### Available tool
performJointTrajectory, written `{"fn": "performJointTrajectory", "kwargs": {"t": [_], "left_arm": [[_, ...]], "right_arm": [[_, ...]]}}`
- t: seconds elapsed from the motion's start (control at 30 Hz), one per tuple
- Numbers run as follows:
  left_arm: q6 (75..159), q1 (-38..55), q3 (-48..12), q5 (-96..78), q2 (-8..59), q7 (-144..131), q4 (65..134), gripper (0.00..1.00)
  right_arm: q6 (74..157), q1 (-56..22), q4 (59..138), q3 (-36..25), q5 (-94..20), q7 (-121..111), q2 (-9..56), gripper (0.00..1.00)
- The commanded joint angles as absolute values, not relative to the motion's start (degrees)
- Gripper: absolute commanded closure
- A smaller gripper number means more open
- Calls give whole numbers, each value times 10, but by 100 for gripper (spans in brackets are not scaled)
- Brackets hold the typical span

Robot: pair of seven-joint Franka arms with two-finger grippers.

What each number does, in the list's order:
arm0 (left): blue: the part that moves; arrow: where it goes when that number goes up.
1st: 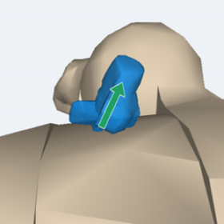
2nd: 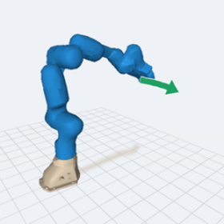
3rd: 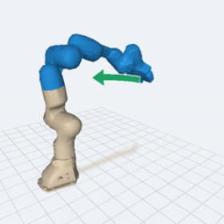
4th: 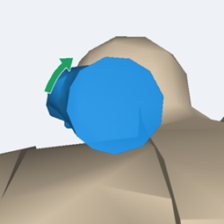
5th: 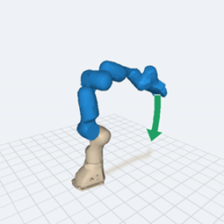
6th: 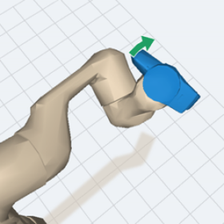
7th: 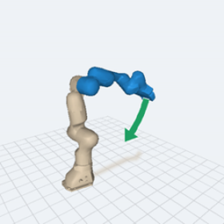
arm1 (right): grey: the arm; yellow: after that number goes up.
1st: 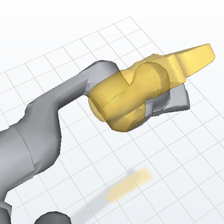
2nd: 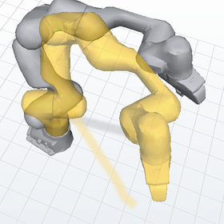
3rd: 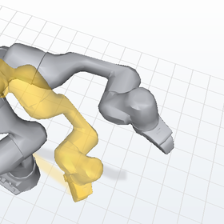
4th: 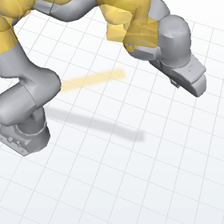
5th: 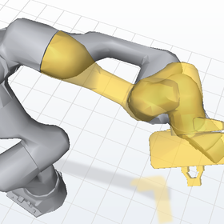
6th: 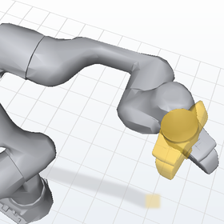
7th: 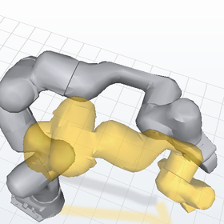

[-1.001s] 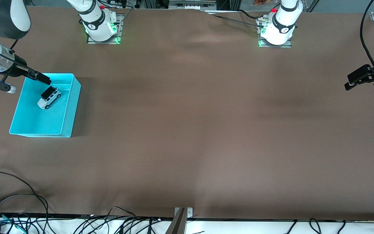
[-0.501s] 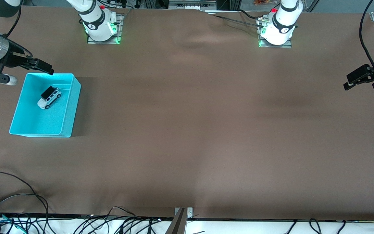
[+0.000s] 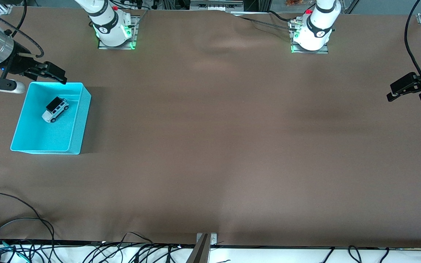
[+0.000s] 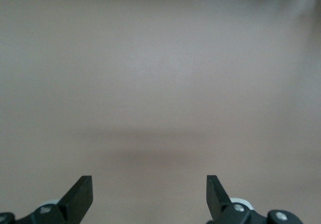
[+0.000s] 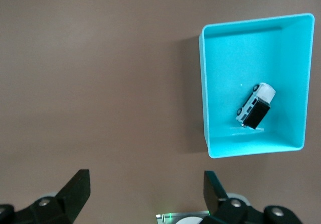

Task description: Wind and store white jeep toy

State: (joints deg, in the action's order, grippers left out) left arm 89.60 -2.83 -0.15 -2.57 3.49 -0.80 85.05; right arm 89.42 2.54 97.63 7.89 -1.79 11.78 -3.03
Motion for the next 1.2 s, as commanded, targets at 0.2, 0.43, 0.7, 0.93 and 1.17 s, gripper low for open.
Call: {"fn": "performJointTrajectory", "kwargs": {"t": [0.2,0.43,0.7,0.93,1.17], "left_arm": [[893,-26,4,-42,33,4,843,0],[893,-27,4,-42,33,4,843,0],[893,-27,3,-42,33,4,843,0],[893,-26,3,-42,33,4,843,0],[893,-27,3,-42,33,3,842,0]], "right_arm": [[942,34,961,98,-11,114,-24,0],[936,29,964,96,-4,96,-26,0],[934,4,964,64,-4,91,-26,0],[933,-38,964,16,-4,81,-26,0],[933,-38,963,12,-4,73,-25,0]]}}
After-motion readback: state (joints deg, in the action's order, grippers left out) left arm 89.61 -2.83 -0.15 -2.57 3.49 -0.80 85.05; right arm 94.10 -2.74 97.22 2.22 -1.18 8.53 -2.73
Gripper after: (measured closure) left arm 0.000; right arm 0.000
